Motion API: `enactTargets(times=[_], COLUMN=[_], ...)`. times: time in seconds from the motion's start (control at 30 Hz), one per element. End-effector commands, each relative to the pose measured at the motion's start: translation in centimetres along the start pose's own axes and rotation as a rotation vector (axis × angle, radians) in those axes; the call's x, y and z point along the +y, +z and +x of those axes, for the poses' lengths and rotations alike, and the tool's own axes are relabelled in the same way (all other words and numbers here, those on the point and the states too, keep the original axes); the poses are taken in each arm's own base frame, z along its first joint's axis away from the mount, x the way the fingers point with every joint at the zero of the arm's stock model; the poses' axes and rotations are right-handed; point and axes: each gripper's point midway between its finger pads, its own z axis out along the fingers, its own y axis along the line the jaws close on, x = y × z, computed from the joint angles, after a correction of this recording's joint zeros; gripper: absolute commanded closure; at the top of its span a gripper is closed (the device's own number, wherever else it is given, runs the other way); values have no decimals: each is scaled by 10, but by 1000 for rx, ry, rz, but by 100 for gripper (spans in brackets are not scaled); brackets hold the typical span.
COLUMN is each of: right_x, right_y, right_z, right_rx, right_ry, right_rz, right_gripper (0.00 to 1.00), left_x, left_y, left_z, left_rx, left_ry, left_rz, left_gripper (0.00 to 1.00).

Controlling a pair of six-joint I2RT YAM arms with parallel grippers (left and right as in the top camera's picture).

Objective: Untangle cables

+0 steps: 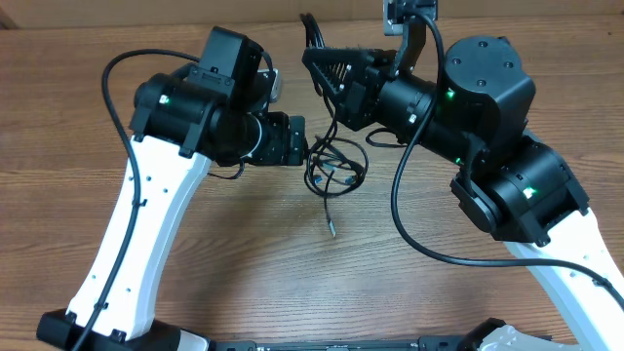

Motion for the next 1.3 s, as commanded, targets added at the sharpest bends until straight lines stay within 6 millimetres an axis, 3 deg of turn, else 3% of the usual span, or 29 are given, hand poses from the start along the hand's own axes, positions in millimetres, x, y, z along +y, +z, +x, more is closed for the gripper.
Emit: enactTargets(times=[0.0, 0.1, 0.2, 0.5, 0.63, 0.7, 1.1, 1.27], right_x=[19, 20, 3, -38, -45, -46, -51, -47], right_y=[-7, -7, -7, -13, -11, -9, -2, -2], right_z=[-14, -21, -23, -25, -22, -22, -20, -22], right_rx=[-46, -77, -104, -159, -155, -159, -157, -169], right_ry=[52, 45, 60, 82, 94, 124, 174, 233], right_rz=[-65, -67, 19, 229, 259, 259, 262, 236], right_gripper=[96, 96, 96, 96, 96, 96, 96, 96], left_x=[-4, -14, -17, 2, -40, -51, -60, -37], left_y=[21, 34, 40, 22, 1, -5, -2, 17], left_z=[-1, 4, 6, -5, -4, -2, 9, 8], left_rx=[54, 101, 123, 84, 102, 109, 124, 114], left_ry=[-36, -19, 14, -100, 25, 62, 176, 50], left_rz=[-14, 10, 16, 48, 369, 450, 451, 199], left_gripper=[14, 14, 19, 20, 19, 20, 19, 21])
